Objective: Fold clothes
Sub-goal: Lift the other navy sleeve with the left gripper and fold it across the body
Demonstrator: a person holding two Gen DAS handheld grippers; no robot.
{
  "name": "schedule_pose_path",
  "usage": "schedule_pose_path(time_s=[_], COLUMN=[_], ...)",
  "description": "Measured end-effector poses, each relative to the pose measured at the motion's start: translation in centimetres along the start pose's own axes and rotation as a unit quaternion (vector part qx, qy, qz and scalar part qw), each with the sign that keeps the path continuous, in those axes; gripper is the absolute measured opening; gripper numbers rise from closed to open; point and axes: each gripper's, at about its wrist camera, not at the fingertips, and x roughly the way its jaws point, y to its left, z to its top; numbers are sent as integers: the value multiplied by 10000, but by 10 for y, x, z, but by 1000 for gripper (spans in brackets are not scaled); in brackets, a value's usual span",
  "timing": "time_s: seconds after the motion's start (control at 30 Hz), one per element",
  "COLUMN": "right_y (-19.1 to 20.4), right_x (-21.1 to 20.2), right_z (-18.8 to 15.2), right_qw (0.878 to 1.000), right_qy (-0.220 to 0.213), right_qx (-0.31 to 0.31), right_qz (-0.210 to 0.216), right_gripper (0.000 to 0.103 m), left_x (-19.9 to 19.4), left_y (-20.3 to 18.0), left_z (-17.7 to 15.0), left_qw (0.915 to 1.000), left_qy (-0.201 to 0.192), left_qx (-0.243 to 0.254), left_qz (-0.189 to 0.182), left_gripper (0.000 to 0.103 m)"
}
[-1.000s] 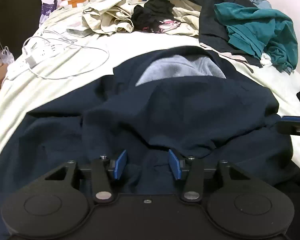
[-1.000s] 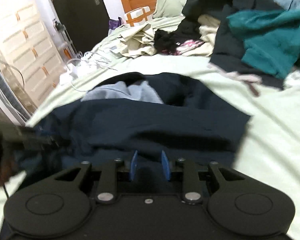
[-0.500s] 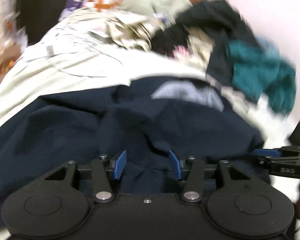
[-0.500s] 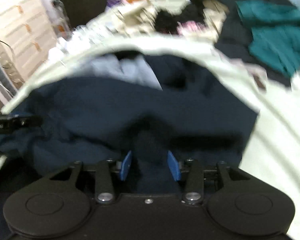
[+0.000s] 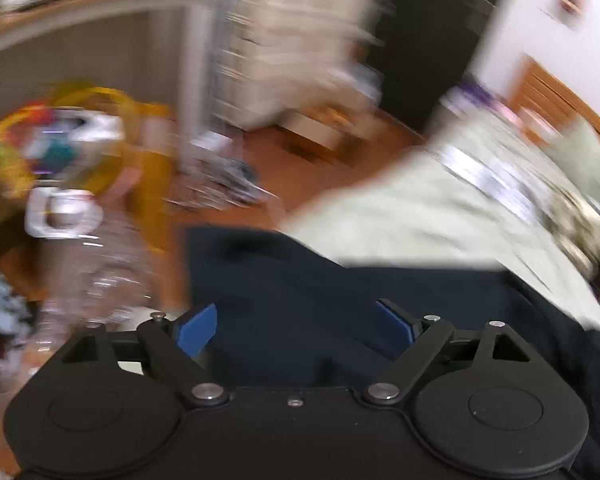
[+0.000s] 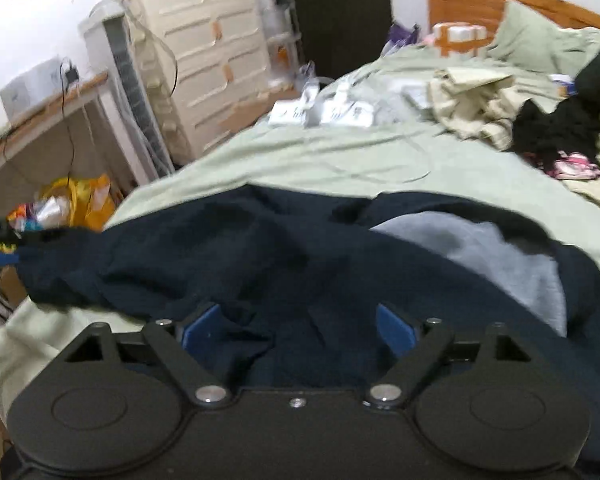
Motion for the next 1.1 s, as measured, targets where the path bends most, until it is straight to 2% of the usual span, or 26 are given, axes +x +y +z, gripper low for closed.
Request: schedule_pose_path(time_s=[0.13, 0.3, 0.37, 0.4, 0.47, 0.5, 0.67, 0.8, 0.87, 1.0, 1.1], right_y=[12, 15, 16, 16, 15, 15, 14, 12, 10, -3, -15], right_x=[14, 23, 24, 25, 27, 27, 30, 22, 17, 4, -8], right_z=[-4, -14, -19, -22, -25, -26, -22, -21, -22, -24, -26], right_qw=[9987, 9980, 9979, 9979, 9977, 9975, 9970, 9977, 9981, 9986, 9989], right_qy=[278, 568, 603, 613, 648, 677, 748, 633, 563, 440, 309], right_qx=[-418, -274, -217, -189, -148, -115, -1, 66, 52, 103, 164], right_qz=[54, -57, -102, -119, -148, -165, -197, -233, -252, -290, -321], right_gripper=[95, 100, 102, 102, 102, 102, 102, 102, 102, 102, 102], left_x=[29, 72, 84, 88, 95, 94, 80, 50, 22, -11, -38], left_y=[30, 49, 58, 60, 62, 59, 34, 4, -17, -49, -84], left_z=[1, 4, 5, 7, 15, 17, 31, 45, 54, 64, 64], left_qw=[9995, 9950, 9921, 9915, 9905, 9912, 9965, 9953, 9900, 9782, 9637], left_qy=[98, 530, 623, 652, 759, 753, 529, 49, -250, -510, -688], left_qx=[-250, -725, -961, -991, -984, -909, -219, 257, 443, 630, 823], left_qz=[-160, -430, -502, -538, -591, -603, -616, -934, -1315, -1911, -2443], left_gripper=[94, 93, 84, 69, 62, 53, 25, 19, 17, 15, 15])
